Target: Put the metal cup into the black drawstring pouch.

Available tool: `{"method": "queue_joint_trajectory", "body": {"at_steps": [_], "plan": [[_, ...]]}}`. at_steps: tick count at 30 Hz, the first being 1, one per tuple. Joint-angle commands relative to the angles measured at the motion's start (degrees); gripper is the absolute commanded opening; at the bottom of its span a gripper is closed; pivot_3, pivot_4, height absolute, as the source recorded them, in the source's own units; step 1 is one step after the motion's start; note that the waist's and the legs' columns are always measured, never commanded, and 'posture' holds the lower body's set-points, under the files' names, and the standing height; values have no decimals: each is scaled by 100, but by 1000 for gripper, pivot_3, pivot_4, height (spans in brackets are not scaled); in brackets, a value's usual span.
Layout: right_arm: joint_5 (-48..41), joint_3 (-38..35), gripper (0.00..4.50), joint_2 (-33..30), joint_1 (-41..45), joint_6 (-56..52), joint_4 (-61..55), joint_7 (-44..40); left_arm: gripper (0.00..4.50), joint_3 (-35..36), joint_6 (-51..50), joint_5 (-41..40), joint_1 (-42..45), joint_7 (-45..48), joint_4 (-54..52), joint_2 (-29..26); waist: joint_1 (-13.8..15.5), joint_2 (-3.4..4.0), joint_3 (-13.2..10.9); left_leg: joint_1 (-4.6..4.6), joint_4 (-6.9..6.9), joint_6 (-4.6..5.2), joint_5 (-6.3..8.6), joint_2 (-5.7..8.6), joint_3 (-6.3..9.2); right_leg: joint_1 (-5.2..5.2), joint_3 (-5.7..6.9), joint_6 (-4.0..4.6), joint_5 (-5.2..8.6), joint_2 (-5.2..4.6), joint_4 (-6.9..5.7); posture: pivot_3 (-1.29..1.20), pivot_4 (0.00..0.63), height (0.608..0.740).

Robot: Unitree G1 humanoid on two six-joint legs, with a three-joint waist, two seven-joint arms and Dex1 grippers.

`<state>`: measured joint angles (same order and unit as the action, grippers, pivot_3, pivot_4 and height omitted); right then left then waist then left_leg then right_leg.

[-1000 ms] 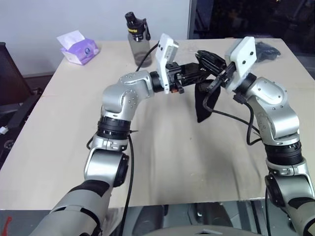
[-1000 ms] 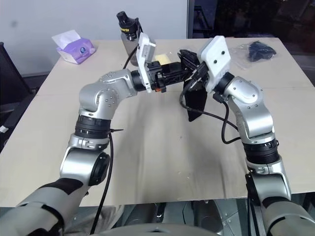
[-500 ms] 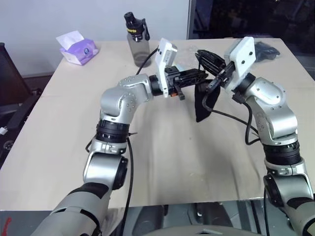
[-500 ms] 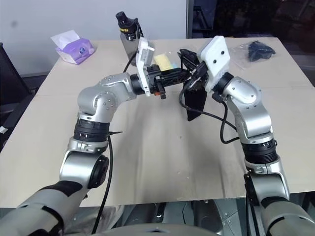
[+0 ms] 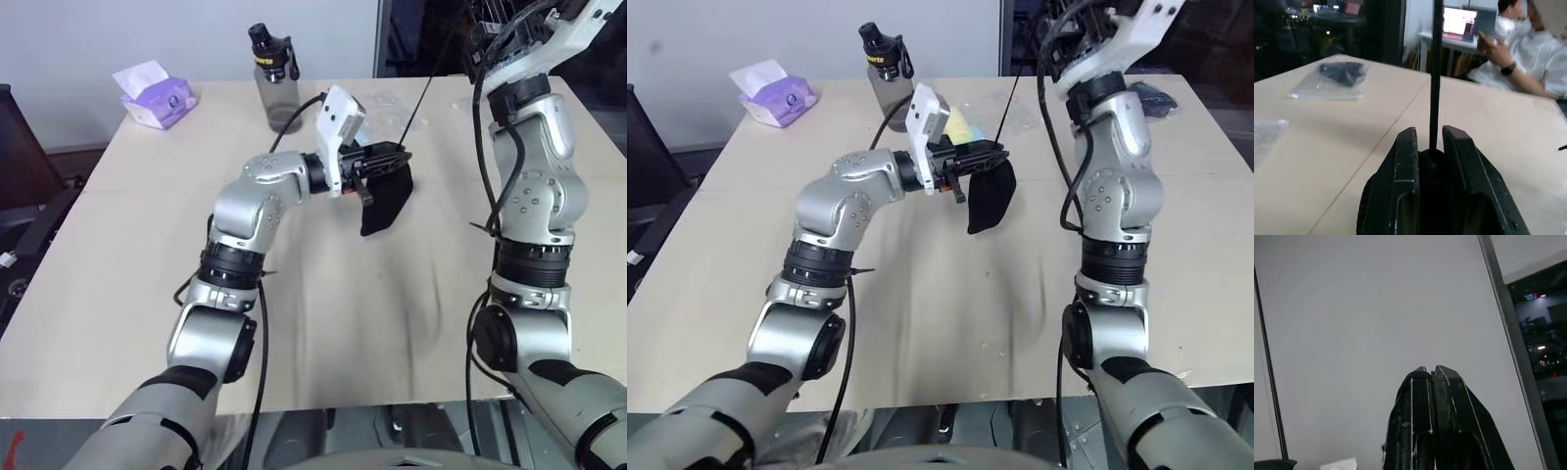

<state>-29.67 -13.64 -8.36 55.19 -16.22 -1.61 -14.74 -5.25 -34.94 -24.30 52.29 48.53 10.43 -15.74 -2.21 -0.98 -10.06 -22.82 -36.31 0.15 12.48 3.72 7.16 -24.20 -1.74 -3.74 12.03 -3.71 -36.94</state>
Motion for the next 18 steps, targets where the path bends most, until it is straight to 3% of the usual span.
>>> {"method": "queue_joint_trajectory", "body": {"at_steps": [1, 4, 7, 13, 16, 18], "plan": [[-7, 62, 0, -163, 54, 147, -563, -68, 2022, 65, 49, 135, -128, -130, 209, -47, -16, 6, 1, 3, 1, 8, 5, 0, -2, 0, -1, 0, 0, 0, -2, 0, 150, 740], [18, 170, 0, -222, -81, 102, -613, -141, 3490, 169, 215, 227, -48, -87, 303, -178, -34, 6, 1, 2, 1, 11, 6, -2, -1, -7, 0, 0, 0, 8, -12, 0, 150, 740], [-36, 193, 0, -331, -170, 42, -610, -267, 3490, 564, 34, -189, -130, 253, -32, -507, -34, 6, 1, 4, 1, 11, 6, -5, -7, -8, -2, 1, 0, 9, -19, 0, 150, 740], [-63, 319, 0, -401, -317, -80, -644, -418, 3490, 828, -248, -221, -564, 155, -321, -1051, -28, 7, 1, 4, 0, 11, 7, -5, -5, -7, -6, 0, 0, 5, -16, 0, 150, 740], [-224, 611, 947, -598, -571, -538, -810, -834, 3553, 850, -324, -113, -1051, 89, -536, -1371, -33, 7, 1, 4, 1, 11, 7, -5, -4, -8, -7, 1, 0, 5, -16, 0, 150, 740], [-406, 731, 1966, -716, -843, -707, -1051, -1143, 3553, 895, -417, -140, -1459, 109, -794, -1606, -30, 7, 0, 3, 1, 12, 7, -6, -4, -9, -9, 1, 0, 6, -14, 0, 150, 740]]}}
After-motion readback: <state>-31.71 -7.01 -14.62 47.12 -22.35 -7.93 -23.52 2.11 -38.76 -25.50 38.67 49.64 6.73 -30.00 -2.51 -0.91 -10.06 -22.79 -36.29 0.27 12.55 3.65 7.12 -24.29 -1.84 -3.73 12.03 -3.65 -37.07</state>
